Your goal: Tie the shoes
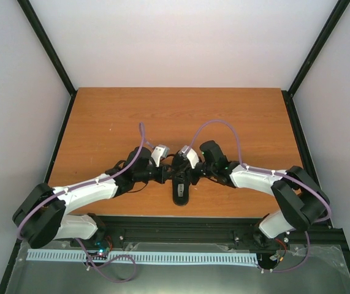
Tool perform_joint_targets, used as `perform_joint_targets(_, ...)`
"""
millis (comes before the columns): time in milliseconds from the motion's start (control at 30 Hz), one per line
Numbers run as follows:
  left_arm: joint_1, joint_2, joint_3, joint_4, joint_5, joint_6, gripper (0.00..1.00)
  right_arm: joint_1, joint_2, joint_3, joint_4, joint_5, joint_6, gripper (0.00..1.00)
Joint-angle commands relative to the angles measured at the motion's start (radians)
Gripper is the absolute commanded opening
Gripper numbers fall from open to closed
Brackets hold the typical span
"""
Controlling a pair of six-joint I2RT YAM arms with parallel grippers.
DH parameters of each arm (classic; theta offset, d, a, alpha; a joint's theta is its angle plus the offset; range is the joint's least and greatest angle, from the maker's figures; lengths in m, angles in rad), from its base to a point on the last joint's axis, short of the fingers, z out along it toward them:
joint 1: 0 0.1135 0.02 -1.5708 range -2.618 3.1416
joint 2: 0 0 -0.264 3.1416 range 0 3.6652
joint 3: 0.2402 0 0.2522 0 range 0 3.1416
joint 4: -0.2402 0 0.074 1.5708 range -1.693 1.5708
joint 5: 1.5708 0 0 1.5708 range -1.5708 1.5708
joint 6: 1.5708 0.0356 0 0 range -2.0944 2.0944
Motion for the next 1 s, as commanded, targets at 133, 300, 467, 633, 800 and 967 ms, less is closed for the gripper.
perform_joint_targets(133, -0.001, 0.017, 0.048, 0.013, 0.020, -0.005, 0.01, 0.037, 0.033, 0.023, 0.072, 0.079, -0.024, 0.47)
perform_joint_targets(300, -0.001, 0.024, 0.051, 0.013, 0.018, -0.004, 0.01, 0.039, 0.032, 0.019, 0.091, 0.109, -0.011, 0.33)
perform_joint_targets(467, -0.002, 0.036, 0.055, 0.009, 0.015, 0.000, 0.01, 0.040, 0.035, 0.014, 0.096, 0.121, -0.004, 0.18)
perform_joint_targets(633, 0.002, 0.025, 0.070, -0.055, -0.065, 0.023, 0.14, 0.041, 0.030, 0.002, 0.103, 0.133, -0.002, 0.03)
perform_joint_targets(800, 0.080, 0.025, 0.076, -0.143, -0.144, 0.058, 0.55, 0.041, 0.033, -0.003, 0.104, 0.132, -0.001, 0.03)
perform_joint_targets(967, 0.163, 0.096, 0.113, -0.206, -0.225, 0.135, 0.72, 0.041, 0.035, -0.004, 0.105, 0.126, 0.001, 0.03)
